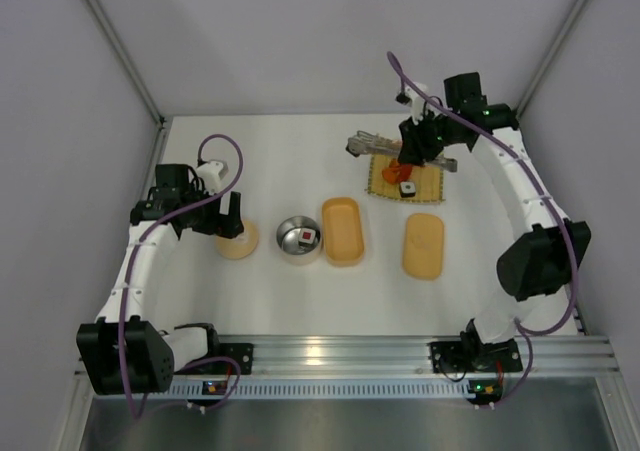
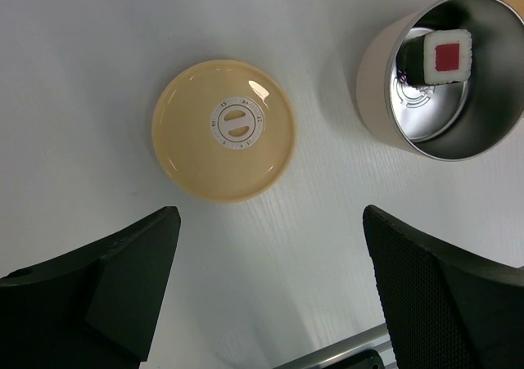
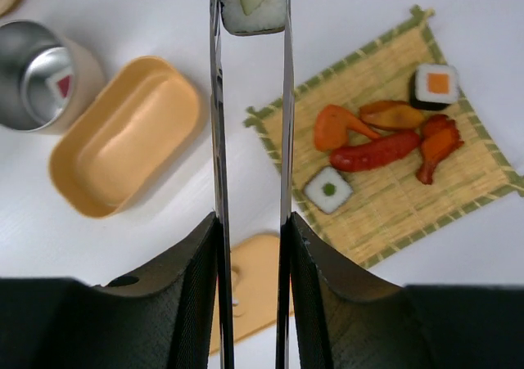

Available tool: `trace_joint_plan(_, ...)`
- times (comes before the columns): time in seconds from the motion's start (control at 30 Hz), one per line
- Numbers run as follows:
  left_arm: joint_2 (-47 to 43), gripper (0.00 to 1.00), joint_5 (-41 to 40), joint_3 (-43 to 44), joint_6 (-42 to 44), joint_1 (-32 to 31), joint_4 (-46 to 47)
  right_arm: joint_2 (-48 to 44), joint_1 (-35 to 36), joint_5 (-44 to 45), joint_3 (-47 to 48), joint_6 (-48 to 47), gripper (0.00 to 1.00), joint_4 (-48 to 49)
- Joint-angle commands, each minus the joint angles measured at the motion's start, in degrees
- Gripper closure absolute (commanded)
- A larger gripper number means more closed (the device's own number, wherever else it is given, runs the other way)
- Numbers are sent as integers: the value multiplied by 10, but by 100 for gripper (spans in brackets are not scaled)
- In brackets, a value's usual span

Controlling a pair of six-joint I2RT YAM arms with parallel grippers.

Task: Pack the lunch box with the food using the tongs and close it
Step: Pick up the fake food from the plate, then place the fake food in the packing box.

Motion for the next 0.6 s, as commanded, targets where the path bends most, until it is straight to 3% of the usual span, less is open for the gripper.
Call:
trace_joint_plan(0.0,-19,2,11,21,-3,4,-5,-83,69,-39,-53,15,85,-24)
trace_joint_plan(0.27,-25,2,15,20,-4,4,-9,-149,191,-28,-187,78,85,42)
trace_joint_plan(0.57,-31,2,8,18,0,4,-15,-116,262,-19,-211,106,85,82)
